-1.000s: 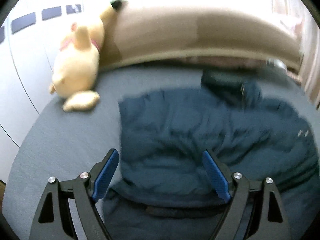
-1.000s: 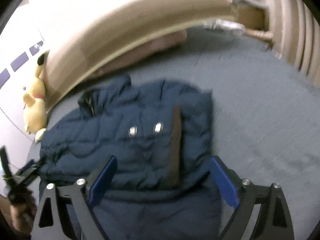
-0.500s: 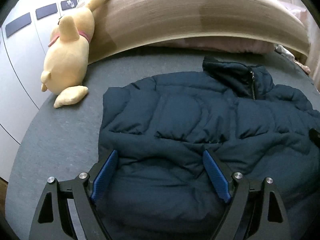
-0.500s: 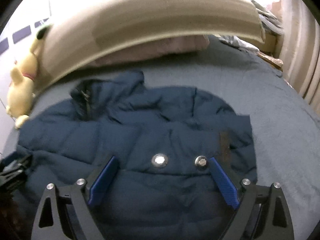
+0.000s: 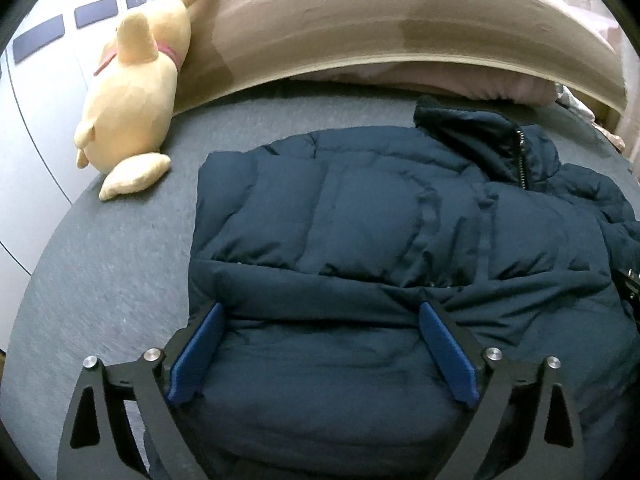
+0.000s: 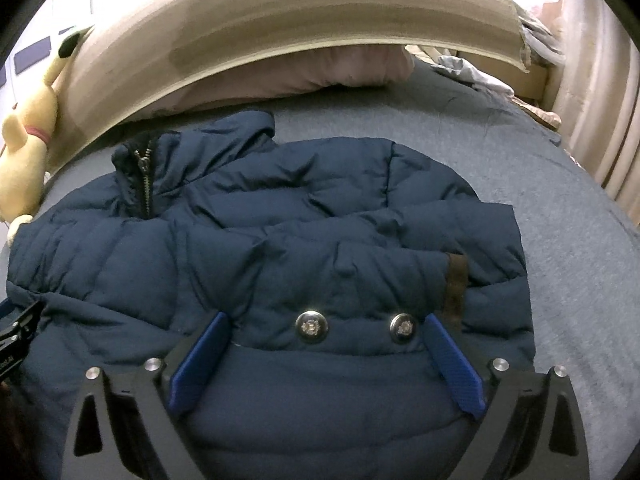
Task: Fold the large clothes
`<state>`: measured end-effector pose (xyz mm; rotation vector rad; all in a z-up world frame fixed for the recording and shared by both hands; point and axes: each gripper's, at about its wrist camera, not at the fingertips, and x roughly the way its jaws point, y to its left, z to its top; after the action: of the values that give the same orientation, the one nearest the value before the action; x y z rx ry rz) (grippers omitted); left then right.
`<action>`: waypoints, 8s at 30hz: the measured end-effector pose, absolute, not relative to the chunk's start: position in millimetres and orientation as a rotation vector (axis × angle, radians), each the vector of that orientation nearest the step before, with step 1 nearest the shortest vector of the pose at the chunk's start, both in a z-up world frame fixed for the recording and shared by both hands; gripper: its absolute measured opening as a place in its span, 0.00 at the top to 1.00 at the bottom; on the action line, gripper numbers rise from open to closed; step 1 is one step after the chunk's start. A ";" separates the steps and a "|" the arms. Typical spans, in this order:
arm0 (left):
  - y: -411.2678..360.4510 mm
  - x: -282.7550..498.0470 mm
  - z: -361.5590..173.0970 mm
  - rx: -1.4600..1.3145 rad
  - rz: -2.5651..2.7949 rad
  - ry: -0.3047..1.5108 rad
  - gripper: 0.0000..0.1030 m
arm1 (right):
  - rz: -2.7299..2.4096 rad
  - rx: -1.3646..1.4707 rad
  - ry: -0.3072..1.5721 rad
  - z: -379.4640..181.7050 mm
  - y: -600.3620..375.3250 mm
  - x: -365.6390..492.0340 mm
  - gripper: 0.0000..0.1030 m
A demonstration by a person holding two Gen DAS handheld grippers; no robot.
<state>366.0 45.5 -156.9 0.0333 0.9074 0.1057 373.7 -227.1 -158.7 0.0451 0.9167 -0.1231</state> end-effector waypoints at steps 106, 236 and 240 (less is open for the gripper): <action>46.2 344.0 -138.6 0.075 0.049 0.973 0.00 | -0.076 -0.063 1.017 -133.1 -228.9 329.2 0.00; 161.5 -0.4 -143.8 -0.201 0.025 1.101 0.22 | 0.210 0.828 1.039 -173.6 -365.9 -22.3 0.47; 159.2 1.8 -147.0 -0.189 0.033 1.105 0.22 | 0.207 0.783 1.041 -170.5 -359.8 -20.0 0.47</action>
<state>1.8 159.2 -147.0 -0.1886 1.1054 0.0334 -20.0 -359.8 -170.5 0.7828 1.0410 0.2073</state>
